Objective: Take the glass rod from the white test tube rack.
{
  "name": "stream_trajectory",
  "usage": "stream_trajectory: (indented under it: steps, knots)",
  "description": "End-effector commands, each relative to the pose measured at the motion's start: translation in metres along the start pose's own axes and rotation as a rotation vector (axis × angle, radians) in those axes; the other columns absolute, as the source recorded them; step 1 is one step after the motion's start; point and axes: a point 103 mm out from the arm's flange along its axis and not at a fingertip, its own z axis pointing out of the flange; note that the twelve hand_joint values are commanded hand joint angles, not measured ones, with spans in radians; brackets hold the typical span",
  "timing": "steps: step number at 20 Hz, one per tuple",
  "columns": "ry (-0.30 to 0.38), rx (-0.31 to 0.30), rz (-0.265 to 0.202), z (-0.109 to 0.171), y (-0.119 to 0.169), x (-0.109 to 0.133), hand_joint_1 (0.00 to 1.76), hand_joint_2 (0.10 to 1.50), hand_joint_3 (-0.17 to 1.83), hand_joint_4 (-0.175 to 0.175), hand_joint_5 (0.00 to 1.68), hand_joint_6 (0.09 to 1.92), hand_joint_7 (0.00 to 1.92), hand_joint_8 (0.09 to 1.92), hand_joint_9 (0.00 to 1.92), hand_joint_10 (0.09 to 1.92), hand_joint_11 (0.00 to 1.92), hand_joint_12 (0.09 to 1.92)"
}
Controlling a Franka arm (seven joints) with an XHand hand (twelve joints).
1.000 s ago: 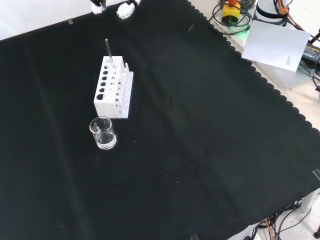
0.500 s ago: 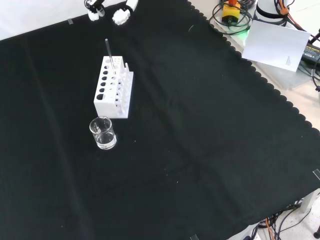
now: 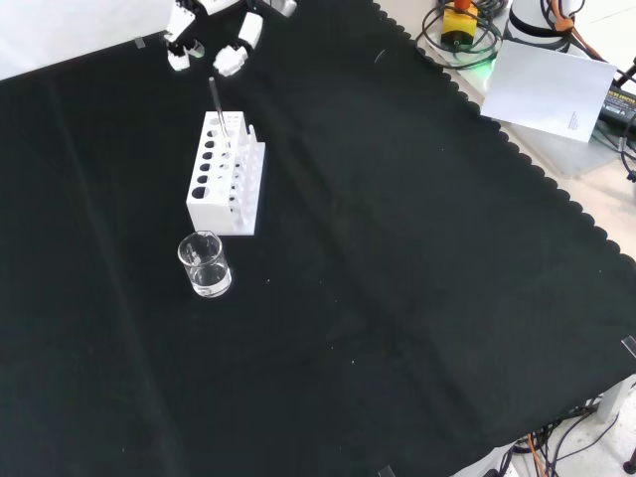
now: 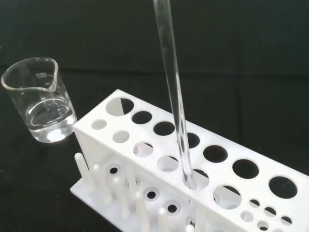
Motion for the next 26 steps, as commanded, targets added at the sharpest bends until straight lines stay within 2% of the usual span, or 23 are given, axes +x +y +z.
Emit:
stream_trajectory:
  steps: [1,10,18,24,26]
  knots:
    - [0.001,0.0,-0.011,0.008,0.005,0.0,0.69,0.94,0.55,-0.175,0.33,1.0,0.7,1.24,0.99,1.22,1.02,1.34]
    - [-0.011,0.028,0.012,0.014,-0.008,0.001,0.7,0.93,0.56,-0.175,0.35,1.03,0.76,1.32,1.04,1.29,1.08,1.36]
    - [-0.057,0.062,0.001,0.031,-0.007,0.006,0.74,0.91,0.56,-0.175,0.43,1.06,0.87,1.36,1.16,1.37,1.22,1.39]
    - [-0.097,0.062,-0.007,0.036,-0.002,0.013,0.76,0.88,0.58,-0.175,0.48,1.07,0.93,1.36,1.21,1.39,1.22,1.4]
    - [-0.105,0.064,-0.006,0.037,0.0,0.014,0.78,0.87,0.59,-0.175,0.51,1.07,0.95,1.34,1.24,1.38,1.16,1.41]
